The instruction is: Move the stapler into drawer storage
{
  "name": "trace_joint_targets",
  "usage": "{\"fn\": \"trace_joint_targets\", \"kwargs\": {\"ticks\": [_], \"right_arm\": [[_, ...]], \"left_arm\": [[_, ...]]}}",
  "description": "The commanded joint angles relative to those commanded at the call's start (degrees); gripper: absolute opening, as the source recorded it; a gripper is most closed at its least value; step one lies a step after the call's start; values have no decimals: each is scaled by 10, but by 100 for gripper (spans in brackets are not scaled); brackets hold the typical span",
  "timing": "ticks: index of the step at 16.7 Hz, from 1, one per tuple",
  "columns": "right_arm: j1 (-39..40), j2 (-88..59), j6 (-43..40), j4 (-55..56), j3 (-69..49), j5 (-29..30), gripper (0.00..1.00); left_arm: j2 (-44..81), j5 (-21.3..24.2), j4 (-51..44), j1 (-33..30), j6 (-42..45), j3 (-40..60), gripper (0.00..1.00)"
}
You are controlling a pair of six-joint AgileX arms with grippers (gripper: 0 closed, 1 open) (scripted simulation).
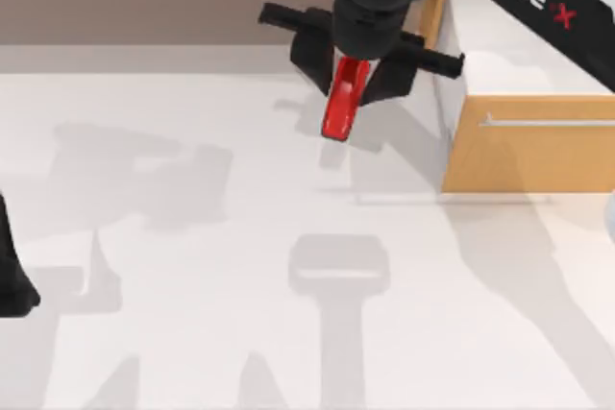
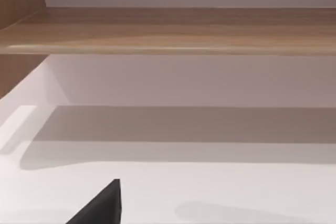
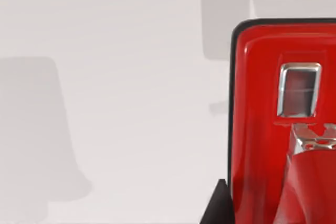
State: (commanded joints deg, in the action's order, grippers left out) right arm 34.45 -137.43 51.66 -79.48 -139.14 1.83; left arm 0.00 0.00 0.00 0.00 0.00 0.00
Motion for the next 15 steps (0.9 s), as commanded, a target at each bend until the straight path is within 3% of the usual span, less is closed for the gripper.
{"fn": "trace_joint_targets", "kwargs": {"ticks": [5, 10, 15], "right_arm": [[-121, 86, -173, 24, 49, 4, 0], [-242, 68, -337, 54, 118, -12, 0], [-280, -5, -424, 69, 168, -45, 0]], "left_arm": [[0, 0, 0, 0, 0, 0, 100], [0, 0, 0, 0, 0, 0, 100], [0, 0, 0, 0, 0, 0, 100]]}}
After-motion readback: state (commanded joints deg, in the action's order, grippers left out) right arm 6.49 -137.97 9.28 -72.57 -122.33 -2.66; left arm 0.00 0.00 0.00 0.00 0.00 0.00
